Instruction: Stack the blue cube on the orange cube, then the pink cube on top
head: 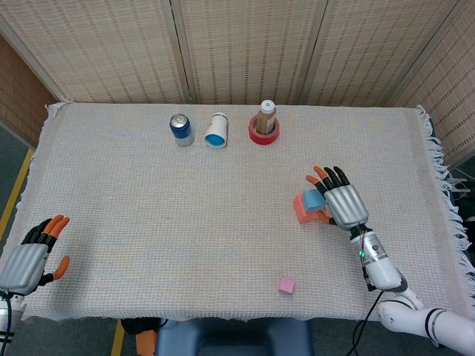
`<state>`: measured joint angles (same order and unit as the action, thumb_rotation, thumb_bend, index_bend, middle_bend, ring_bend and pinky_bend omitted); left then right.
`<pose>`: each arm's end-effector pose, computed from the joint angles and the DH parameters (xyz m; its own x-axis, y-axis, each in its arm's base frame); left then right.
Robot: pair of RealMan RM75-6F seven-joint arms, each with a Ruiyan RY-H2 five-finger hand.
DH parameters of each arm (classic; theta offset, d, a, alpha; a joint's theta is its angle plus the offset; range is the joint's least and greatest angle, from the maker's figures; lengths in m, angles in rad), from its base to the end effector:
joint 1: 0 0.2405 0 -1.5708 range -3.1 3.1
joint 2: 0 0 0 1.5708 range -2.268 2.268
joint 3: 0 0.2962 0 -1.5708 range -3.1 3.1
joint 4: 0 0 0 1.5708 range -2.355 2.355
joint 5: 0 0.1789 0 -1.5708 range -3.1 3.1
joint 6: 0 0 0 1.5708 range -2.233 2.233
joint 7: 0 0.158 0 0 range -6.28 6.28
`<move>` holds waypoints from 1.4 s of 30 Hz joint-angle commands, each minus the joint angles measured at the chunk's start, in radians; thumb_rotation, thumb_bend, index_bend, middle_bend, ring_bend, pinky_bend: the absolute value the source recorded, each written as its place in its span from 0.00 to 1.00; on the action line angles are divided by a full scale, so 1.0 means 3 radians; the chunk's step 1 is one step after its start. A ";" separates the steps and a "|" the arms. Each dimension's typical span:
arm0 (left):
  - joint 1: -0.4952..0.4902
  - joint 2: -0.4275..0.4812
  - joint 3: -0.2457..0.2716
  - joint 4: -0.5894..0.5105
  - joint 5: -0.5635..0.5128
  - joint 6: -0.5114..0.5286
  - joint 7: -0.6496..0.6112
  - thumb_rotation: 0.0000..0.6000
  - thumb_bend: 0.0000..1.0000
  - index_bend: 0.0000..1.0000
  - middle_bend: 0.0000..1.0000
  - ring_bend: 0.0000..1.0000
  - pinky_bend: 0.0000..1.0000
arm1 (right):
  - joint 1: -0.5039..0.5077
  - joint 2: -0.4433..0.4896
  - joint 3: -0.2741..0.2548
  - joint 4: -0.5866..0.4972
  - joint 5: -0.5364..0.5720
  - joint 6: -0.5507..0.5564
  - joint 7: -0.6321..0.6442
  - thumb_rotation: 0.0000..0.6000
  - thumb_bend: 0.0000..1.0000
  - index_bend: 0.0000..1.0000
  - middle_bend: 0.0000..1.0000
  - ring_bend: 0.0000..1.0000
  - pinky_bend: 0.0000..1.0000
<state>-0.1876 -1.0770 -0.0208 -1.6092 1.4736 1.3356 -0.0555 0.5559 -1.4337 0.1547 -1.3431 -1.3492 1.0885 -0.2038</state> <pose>-0.3318 0.2232 0.1966 0.3914 0.1354 0.9102 0.9202 -0.0649 -0.3861 -0.2567 -0.3616 0.0800 0.5353 -0.0853 0.8404 -0.8195 -0.2936 0.4921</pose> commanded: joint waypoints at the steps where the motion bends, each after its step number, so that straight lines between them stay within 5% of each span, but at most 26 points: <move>1: 0.0004 0.0001 0.0001 0.0001 0.0004 0.0004 -0.0010 1.00 0.46 0.00 0.00 0.00 0.11 | -0.0038 0.0046 -0.0030 -0.0104 -0.0069 0.0076 0.0050 1.00 0.19 0.15 0.00 0.00 0.00; 11: -0.0005 0.0009 0.0019 -0.0008 0.0033 -0.0012 -0.0008 1.00 0.46 0.00 0.00 0.00 0.11 | -0.0592 0.0257 -0.0570 -0.1116 -0.0620 0.0757 0.0022 1.00 0.19 0.16 0.00 0.00 0.00; 19: -0.0006 0.0070 0.0065 -0.0044 0.0156 0.0007 -0.0144 1.00 0.46 0.00 0.00 0.00 0.11 | -0.0985 -0.0078 -0.0981 -0.1173 -0.0717 0.0873 0.0182 1.00 0.19 0.23 0.00 0.00 0.00; 27: 0.0007 0.0138 0.0121 -0.0051 0.0298 0.0064 -0.0308 1.00 0.46 0.00 0.00 0.00 0.11 | -0.1219 -0.0570 -0.1024 -0.0850 -0.0546 0.0802 0.0579 1.00 0.19 0.28 0.00 0.00 0.00; 42: 0.0028 0.0178 0.0148 -0.0038 0.0377 0.0140 -0.0439 1.00 0.46 0.00 0.00 0.00 0.11 | -0.1374 -0.0817 -0.0934 -0.0615 -0.0426 0.0721 0.0712 1.00 0.19 0.32 0.00 0.00 0.00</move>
<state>-0.1791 -1.0239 0.0234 -1.6209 1.5865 1.3774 -0.1870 0.1479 -1.6723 -0.1300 -1.5350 -1.4797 1.3034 0.0072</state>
